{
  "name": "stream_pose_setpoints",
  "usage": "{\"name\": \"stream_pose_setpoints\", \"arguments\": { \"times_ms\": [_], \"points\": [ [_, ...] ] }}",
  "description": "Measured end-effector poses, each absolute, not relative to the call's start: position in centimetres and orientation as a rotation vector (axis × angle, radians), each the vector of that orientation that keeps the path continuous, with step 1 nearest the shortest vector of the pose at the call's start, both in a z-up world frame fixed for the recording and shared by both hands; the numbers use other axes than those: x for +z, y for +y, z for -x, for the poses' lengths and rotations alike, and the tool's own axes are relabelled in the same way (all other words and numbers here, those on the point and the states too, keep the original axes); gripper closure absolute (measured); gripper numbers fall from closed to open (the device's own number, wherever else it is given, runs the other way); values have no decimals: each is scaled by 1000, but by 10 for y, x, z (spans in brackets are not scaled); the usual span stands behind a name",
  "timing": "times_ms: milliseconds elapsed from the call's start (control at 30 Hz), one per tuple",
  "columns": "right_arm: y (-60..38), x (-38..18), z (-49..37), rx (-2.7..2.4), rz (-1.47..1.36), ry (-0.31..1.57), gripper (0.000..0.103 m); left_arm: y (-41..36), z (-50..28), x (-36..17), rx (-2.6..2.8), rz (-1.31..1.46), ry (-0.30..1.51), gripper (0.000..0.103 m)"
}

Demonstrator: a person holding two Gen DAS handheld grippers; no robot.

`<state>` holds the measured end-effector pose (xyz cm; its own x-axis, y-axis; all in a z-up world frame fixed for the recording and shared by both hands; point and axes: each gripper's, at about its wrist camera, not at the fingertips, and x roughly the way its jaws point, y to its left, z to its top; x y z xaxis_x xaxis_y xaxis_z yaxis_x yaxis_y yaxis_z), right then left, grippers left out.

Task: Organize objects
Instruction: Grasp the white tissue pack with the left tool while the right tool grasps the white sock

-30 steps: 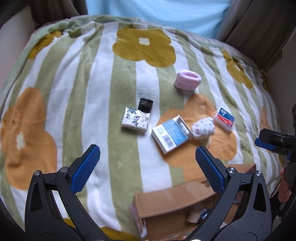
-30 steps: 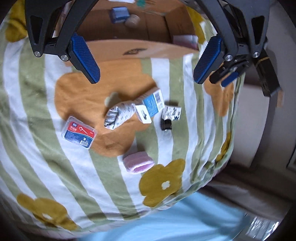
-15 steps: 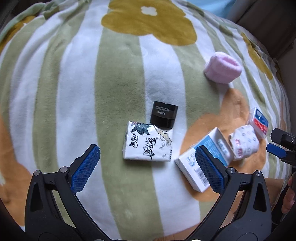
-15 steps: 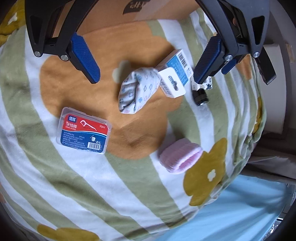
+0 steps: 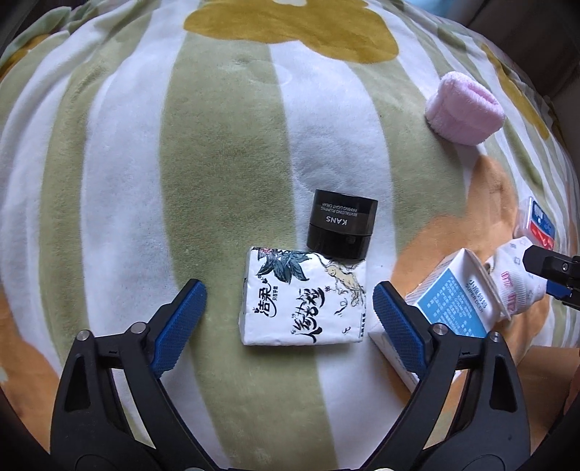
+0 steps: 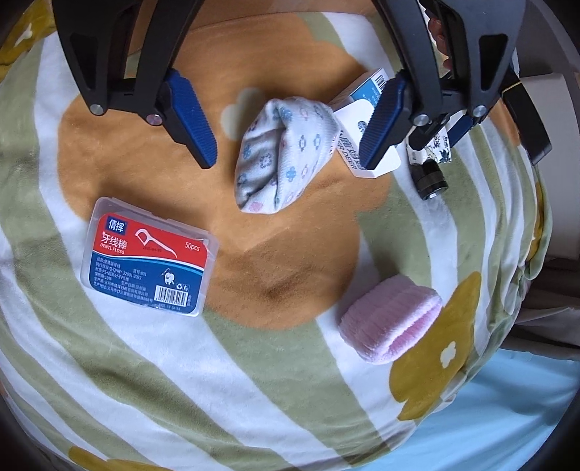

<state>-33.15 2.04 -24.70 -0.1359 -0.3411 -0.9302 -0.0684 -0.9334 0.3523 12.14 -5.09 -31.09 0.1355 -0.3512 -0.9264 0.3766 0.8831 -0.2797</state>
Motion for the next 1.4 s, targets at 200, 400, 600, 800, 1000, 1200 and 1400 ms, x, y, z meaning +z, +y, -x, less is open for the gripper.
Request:
{"name": "stream_pose_setpoints", "arguments": {
  "times_ms": [200,400,600,800,1000,1200,1400],
  "points": [
    [15,-251,331,-2200,-1942,-424,43,-49,-119,-311,-517,-8,1319,27],
    [15,-255,329,-2206,-1954,-414,52,-50,-118,-308,-533,-8,1320,42],
    [19,-252,326,-2219,-1944,-406,58,-47,-117,-305,-537,-4,1313,44],
    [23,-248,323,-2235,-1915,-389,62,-43,-122,-300,-538,14,1303,45],
    [22,-241,323,-2252,-1883,-386,63,-32,-122,-288,-547,23,1276,45],
    [17,-229,327,-2268,-1837,-352,63,-15,-111,-268,-533,47,1236,45],
    [17,-205,324,-2274,-1767,-294,64,1,-98,-236,-520,74,1185,45]
  ]
}}
